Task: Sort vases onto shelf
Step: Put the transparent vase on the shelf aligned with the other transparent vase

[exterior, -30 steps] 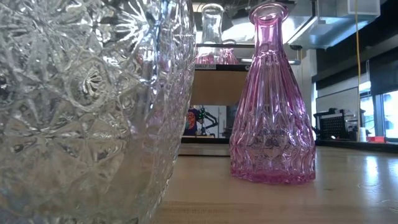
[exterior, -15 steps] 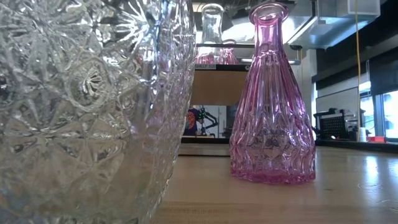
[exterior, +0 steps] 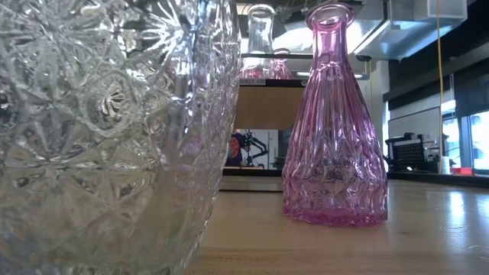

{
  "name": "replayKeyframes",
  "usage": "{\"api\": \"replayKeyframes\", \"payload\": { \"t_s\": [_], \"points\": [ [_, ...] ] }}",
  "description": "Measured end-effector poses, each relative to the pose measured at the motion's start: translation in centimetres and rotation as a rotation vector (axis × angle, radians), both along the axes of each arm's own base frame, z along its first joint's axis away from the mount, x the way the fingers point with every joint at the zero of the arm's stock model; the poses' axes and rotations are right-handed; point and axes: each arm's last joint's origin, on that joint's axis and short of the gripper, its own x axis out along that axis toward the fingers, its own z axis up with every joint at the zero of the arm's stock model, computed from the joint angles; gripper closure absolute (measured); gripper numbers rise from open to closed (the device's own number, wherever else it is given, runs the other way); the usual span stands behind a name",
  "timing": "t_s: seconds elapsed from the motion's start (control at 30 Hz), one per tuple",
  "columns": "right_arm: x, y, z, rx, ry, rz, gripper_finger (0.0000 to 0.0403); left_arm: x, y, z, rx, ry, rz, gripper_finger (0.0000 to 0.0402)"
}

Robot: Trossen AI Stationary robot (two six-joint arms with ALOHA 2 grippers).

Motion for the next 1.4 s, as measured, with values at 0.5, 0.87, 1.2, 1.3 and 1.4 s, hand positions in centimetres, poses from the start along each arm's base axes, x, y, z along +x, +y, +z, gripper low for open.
{"api": "replayKeyframes", "payload": {
  "t_s": [0.5, 0.87, 1.2, 1.3, 1.4],
  "points": [
    [0.0, 0.3, -0.8, -0.071, 0.017, 0.004, 0.0253, 0.0, 0.0, 0.0, -0.010, 0.007, 0.011, 0.0301],
    [2.2, 0.8, -2.3, -0.096, 0.005, -0.043, 0.0255, 0.0, 0.0, 0.0, -0.004, 0.009, 0.018, 0.0301],
    [4.1, -0.1, -2.9, -0.102, -0.053, -0.065, 0.0390, 0.0, 0.0, 0.0, 0.001, 0.010, 0.021, 0.0301],
    [4.4, -0.4, -3.1, -0.107, -0.056, -0.062, 0.0383, 0.0, 0.0, 0.0, 0.001, 0.010, 0.021, 0.0301],
    [5.0, -1.1, -2.9, -0.119, -0.076, -0.061, 0.0391, 0.0, 0.0, 0.0, 0.001, 0.010, 0.021, 0.0301]
  ]
}}
